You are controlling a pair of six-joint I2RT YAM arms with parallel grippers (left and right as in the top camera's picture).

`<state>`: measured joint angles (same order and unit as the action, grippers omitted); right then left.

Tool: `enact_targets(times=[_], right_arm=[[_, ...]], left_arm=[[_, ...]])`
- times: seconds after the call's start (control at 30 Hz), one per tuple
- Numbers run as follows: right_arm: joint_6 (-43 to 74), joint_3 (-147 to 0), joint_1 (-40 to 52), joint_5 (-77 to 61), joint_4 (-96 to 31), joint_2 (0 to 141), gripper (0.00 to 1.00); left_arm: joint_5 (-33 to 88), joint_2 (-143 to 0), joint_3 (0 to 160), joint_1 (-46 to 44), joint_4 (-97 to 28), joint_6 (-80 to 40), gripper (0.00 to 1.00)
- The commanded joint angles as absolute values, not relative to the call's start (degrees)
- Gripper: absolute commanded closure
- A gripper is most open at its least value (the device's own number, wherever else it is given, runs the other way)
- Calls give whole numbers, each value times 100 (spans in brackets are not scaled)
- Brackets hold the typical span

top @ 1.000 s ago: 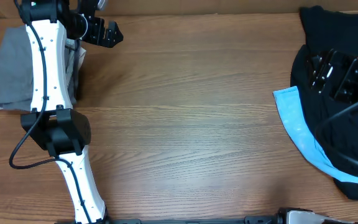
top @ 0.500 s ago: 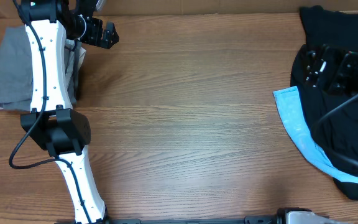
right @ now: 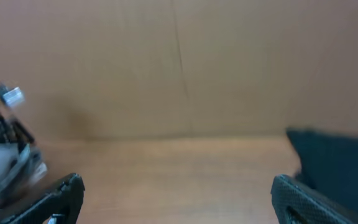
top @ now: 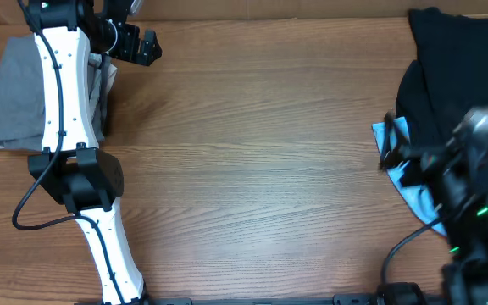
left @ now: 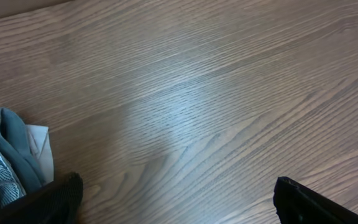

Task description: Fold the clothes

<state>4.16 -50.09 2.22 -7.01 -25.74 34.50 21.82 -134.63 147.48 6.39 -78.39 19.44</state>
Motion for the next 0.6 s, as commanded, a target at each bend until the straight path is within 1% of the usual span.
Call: enact_targets(times=[0.0,0.13,0.3,0.4,0.47,0.5,0.57], right_arm=[[429,-3472,113,-650,-1903,2617,0],[425,-1914,-5,-646,-834,1734,0],[449,-609,-40,-648,-268,871,0],[449,-281,-40,-648,-165,545,0],[449,-172,-40,-648,-207,377,0],[447,-62,-40,-648,-438,207,0],[445,-49,-40,-598,-373,110,0]], left_arm=[[2185,-13299,14849,635,-7837,1885,0],[2187,-13299,14849,635,-7837,1885,0],[2185,-13299,14849,635,-7837,1885,0],[2187,-13299,14849,635,-7837,1885,0],[2187,-13299,14849,635,-7837,1885,0],[2185,-13299,14849,635,-7837,1885,0],[2185,-13299,14849,635,-7837,1885,0]])
